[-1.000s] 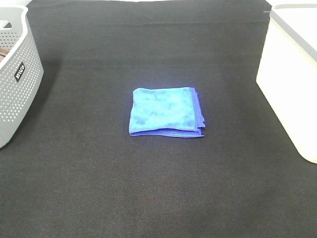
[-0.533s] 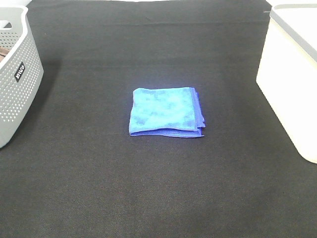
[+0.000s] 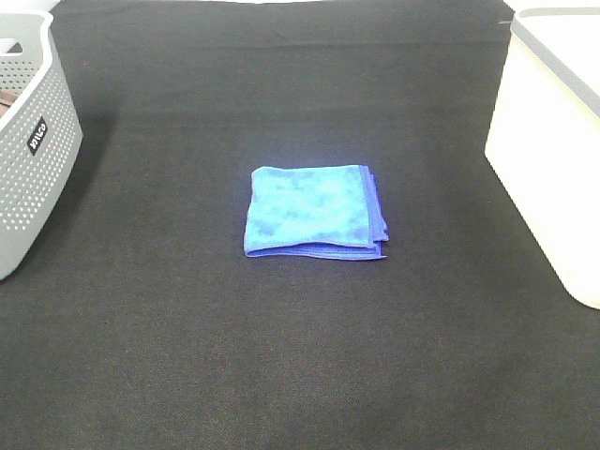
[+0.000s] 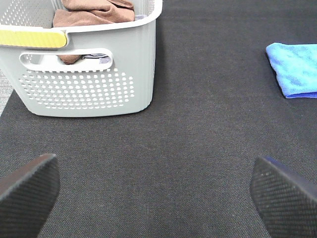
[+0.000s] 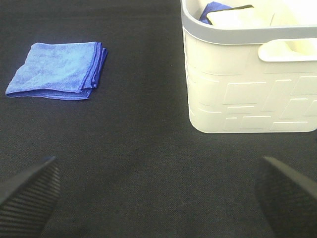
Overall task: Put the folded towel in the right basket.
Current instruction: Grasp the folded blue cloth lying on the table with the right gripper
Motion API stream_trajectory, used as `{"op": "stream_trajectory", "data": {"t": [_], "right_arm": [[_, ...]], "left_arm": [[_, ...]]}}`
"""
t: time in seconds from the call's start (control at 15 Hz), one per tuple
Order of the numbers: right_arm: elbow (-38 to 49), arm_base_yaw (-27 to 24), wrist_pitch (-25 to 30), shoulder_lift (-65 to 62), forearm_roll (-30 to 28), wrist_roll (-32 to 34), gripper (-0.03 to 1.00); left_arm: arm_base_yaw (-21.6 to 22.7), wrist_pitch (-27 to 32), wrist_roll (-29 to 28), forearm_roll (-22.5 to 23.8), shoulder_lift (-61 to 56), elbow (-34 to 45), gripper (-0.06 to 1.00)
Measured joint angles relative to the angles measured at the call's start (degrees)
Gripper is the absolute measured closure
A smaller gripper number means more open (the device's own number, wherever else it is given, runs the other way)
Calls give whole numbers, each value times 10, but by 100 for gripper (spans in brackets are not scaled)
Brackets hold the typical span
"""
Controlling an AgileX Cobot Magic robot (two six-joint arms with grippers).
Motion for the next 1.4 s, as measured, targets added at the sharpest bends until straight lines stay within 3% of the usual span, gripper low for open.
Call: {"op": "stream_trajectory", "data": {"t": [0.33, 0.47, 0.53, 0.6, 0.87, 1.07, 1.2, 1.4], "right_arm": [[-2, 0, 1, 10, 0, 3, -1], [-25, 0, 2, 78, 2, 29, -1], [-62, 0, 14, 150, 16, 44, -1], [-152, 0, 48, 278, 54, 52, -1], [-349, 0, 76, 539, 117, 48, -1], [-462, 7, 65, 705, 182, 3, -1], [-520, 73, 20, 841, 189, -9, -1], [-563, 111, -17, 1019, 221, -31, -1]], "left_arm": [[0, 0, 0, 0, 0, 0, -4], [0, 0, 0, 0, 0, 0, -4], [0, 0, 0, 0, 0, 0, -4], [0, 0, 0, 0, 0, 0, -4], [0, 0, 0, 0, 0, 0, -4], [0, 0, 0, 0, 0, 0, -4], [0, 0, 1, 0, 0, 0, -4], [0, 0, 1, 0, 0, 0, -4]]}}
